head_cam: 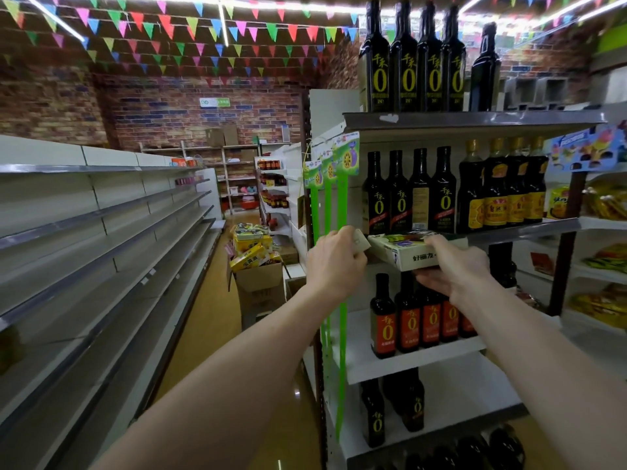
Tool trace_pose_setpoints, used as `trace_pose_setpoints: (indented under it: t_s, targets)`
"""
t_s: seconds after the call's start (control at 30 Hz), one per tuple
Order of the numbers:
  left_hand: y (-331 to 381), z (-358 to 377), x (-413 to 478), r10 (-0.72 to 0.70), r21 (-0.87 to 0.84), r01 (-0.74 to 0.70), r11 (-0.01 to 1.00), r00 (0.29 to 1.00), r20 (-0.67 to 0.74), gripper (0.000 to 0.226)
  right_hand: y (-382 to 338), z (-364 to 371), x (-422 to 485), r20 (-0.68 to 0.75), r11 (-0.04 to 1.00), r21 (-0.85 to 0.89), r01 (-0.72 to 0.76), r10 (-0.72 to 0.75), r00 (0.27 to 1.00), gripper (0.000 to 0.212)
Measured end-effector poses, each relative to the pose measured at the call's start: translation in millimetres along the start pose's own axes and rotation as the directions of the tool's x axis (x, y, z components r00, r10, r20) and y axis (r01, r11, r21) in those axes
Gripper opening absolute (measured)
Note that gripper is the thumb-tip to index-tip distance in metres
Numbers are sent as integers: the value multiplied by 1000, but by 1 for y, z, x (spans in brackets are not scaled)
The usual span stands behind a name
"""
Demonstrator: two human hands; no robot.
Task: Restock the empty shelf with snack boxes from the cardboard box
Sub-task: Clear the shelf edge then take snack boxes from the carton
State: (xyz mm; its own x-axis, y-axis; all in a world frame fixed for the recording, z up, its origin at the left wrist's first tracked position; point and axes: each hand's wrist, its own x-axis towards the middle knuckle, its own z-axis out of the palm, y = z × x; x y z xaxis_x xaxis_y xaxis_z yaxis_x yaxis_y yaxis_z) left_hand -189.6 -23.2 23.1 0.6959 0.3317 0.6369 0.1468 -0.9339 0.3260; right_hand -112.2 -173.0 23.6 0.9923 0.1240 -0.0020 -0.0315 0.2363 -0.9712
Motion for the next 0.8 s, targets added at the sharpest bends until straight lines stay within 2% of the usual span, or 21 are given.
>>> trace_pose_setpoints:
  t_s: [0.4, 0.5, 0.6, 0.67, 0.8]
  targets:
    - [-83, -96, -48, -176, 68, 182, 981, 980, -90, 29, 22, 99, -73, 185, 999, -37, 6, 1, 983, 18]
    - [-109, -117, -56, -210, 95, 222, 970, 970, -123, 33, 32, 130, -80, 242, 999, -52, -10, 23, 970, 21]
    - [-134, -128, -57, -220, 128, 239, 962, 964, -151, 17, 43, 159, -81, 302, 998, -59, -30, 47, 952, 21]
    - [-152, -131, -54, -232, 139, 258, 956, 956, -178, 16, 51, 179, -78, 342, 997, -67, -33, 54, 938, 20]
    - [-190, -126, -42, -259, 167, 291, 942, 947, -188, 20, 70, 223, -63, 386, 997, -64, -45, 67, 920, 35]
